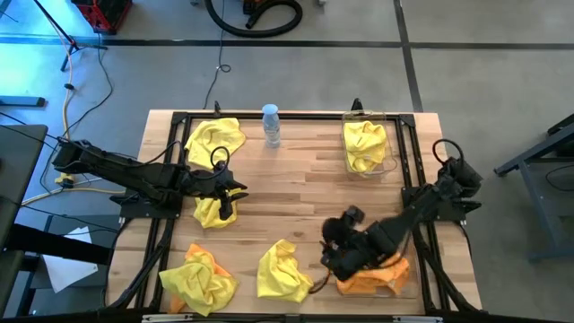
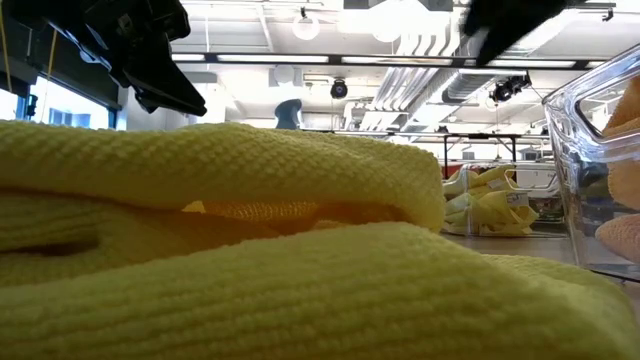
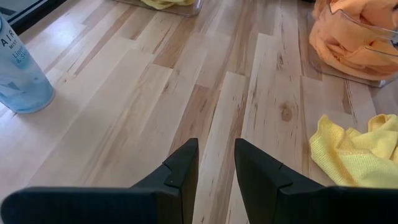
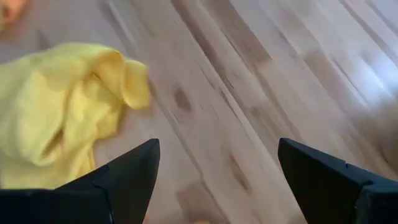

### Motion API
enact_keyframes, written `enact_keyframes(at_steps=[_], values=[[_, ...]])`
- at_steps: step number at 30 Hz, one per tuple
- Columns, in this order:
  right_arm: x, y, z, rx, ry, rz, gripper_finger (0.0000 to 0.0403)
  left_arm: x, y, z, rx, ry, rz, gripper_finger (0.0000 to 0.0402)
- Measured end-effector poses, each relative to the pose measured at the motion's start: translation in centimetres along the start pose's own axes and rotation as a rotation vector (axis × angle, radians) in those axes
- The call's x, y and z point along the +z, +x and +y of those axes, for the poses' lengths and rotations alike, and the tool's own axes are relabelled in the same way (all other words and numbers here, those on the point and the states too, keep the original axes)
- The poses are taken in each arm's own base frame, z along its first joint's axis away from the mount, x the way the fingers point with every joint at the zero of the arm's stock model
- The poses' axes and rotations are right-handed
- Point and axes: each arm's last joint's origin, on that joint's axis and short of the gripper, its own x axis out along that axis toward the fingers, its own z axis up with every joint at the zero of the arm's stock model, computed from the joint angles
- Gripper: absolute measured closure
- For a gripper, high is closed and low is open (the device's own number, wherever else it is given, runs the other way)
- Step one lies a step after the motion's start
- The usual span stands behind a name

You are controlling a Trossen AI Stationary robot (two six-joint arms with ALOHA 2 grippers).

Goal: Sort microfiber towel by color & place in baskets
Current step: Put the yellow microfiber cloth into the top transparent bin

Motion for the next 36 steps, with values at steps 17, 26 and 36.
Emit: enact_keyframes(at_steps=[17,26,36], values=[[3.7,11.0,5.1,0.483,-0.66,-0.096,0.008,0.0,0.0,0.0,0.001,0.009,0.001,0.0312],[3.3,16.1,5.6,0.542,-0.713,-0.043,0.008,0.0,0.0,0.0,0.0,0.009,0.0,0.0312],[2.8,19.4,5.2,0.575,-0.611,0.052,0.0152,0.0,0.0,0.0,0.0,0.008,0.001,0.0312]])
